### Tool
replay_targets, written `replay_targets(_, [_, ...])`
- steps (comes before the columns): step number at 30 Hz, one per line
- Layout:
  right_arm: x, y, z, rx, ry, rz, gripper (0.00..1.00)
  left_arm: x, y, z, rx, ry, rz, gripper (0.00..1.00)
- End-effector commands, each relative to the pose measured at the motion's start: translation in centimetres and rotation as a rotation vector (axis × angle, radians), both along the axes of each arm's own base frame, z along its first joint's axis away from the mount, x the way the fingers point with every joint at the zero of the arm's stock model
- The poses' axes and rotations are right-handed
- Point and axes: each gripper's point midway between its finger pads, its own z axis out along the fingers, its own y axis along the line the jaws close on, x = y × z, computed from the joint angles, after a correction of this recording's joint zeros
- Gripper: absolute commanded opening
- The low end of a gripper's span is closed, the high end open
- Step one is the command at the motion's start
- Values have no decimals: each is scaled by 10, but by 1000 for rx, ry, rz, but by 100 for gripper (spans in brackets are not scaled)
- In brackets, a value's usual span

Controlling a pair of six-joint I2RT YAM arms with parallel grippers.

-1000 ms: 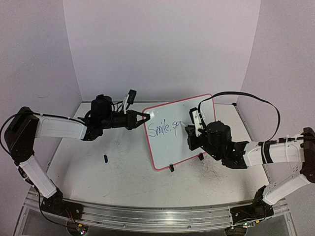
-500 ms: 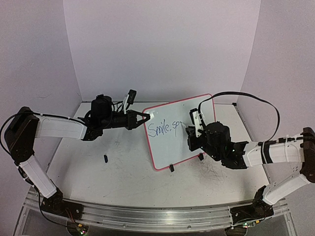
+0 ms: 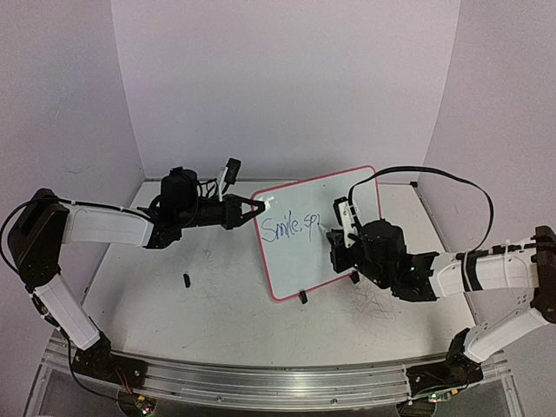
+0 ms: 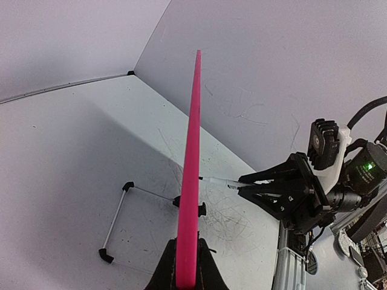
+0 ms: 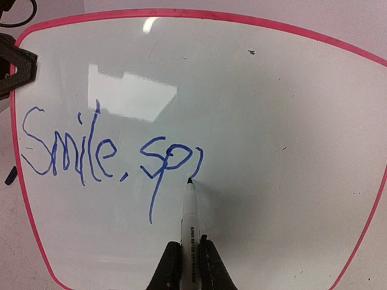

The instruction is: Write a sentence on the whiteboard

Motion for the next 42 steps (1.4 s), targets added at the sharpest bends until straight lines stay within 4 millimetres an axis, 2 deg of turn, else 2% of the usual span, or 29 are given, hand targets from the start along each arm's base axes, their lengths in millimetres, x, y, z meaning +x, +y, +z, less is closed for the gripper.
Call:
replay_targets(1, [-1,0,9,29,-8,-9,0,-14,-3,-29,99,22,-46,0])
replay_targets(21, [19,1,25,47,-63,-70,0,-16,-4,-28,98,21,-49,0])
replay_targets(29, [25,-9,25,51,-67,-136,0,-16,-4,-28,98,20,-49,0])
replay_targets(35, [17,-15,35,90,-74,-118,0,-16,-3,-28,99,17,-47,0])
replay_targets(42, [8,-9,28,107,-44,-29,0,-16,-4,-27,98,16,-48,0])
